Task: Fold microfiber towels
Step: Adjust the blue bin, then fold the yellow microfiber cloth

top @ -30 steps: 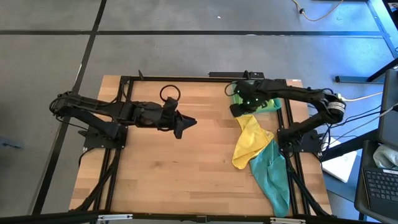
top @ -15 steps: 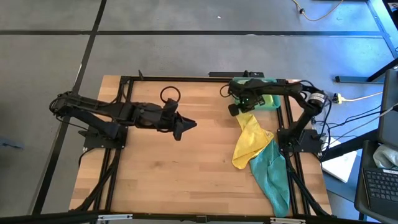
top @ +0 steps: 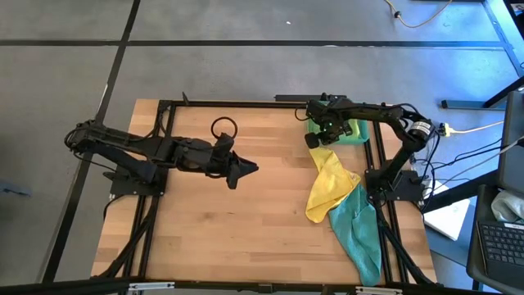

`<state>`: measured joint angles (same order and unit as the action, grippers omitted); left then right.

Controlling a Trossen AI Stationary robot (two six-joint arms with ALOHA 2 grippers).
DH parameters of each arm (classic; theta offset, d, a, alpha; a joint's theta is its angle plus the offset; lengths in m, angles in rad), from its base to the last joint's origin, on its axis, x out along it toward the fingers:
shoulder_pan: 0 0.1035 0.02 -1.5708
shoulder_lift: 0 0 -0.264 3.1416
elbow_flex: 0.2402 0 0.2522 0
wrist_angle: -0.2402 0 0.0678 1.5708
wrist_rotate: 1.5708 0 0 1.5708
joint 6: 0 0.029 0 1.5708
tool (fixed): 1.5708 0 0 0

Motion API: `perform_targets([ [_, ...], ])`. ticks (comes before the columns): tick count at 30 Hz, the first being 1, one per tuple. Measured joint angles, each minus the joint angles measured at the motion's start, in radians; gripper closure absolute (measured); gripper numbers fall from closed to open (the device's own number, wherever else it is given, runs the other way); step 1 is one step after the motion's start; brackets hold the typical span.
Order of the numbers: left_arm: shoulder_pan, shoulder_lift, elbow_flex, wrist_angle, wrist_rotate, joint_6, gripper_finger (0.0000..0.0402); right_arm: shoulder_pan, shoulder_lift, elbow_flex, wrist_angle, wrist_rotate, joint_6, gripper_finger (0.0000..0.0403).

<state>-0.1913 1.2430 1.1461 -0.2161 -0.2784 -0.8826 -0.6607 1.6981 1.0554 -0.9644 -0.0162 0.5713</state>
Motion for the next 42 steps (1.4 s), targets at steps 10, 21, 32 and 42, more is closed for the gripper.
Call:
perform_targets([
  [10, 0.002, 0.0, 0.0, 0.0, 0.0, 0.037, 0.0319, 0.057, -0.201, 0.001, -0.075, 0.058, -0.033, 0.0389],
  [21, 0.048, 0.0, 0.0, 0.0, 0.0, 0.097, 0.0319, 0.104, -0.441, 0.002, -0.321, -0.299, -0.107, 0.0389],
  [32, 0.062, 0.0, 0.0, 0.0, -0.027, 0.111, 0.0319, 0.457, -0.393, 0.002, -0.225, -0.36, -0.194, 0.0389],
  [42, 0.052, 0.0, 0.0, 0.001, -0.033, 0.08, 0.0319, 0.653, -0.078, 0.001, -0.085, -0.319, -0.182, 0.0394],
])
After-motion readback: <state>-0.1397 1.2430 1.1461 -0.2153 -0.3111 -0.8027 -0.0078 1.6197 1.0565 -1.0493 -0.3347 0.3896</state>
